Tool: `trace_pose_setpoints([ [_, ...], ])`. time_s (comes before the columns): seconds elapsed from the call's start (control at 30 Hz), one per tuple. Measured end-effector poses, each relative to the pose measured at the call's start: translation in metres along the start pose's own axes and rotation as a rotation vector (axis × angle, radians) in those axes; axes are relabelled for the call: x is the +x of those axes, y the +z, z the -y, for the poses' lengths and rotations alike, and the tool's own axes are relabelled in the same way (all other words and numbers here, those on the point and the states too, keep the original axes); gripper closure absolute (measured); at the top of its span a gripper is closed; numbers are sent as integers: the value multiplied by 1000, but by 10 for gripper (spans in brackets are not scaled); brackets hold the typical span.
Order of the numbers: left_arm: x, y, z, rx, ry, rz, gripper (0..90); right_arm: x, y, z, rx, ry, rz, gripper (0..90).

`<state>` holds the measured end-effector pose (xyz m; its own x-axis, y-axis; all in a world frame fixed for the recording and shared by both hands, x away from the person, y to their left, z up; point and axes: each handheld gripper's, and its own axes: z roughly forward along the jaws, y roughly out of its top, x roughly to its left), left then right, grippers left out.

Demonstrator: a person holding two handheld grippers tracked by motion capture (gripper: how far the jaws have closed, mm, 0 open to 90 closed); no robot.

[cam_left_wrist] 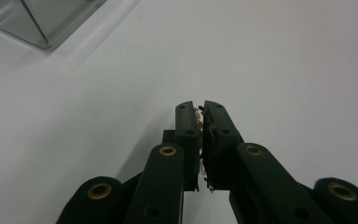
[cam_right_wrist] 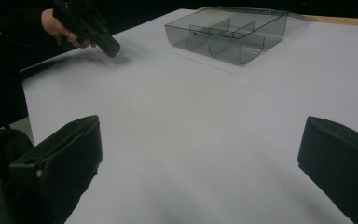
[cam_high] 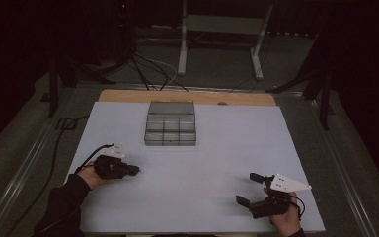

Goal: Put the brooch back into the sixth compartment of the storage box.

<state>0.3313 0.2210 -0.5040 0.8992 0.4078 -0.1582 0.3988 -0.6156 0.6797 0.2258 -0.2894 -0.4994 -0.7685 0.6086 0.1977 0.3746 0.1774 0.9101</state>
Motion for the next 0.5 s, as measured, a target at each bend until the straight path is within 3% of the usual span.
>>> trace_pose_setpoints([
  [0.07,-1,0,-2,-10,-2,3,875,0,0,0,-2,-1,-1,0],
  [0.17,0,1,-7,-14,-42,7,875,0,0,0,1,1,-1,0],
  [0.5,-2,8,-20,-19,-36,11,875,0,0,0,2,2,-3,0],
])
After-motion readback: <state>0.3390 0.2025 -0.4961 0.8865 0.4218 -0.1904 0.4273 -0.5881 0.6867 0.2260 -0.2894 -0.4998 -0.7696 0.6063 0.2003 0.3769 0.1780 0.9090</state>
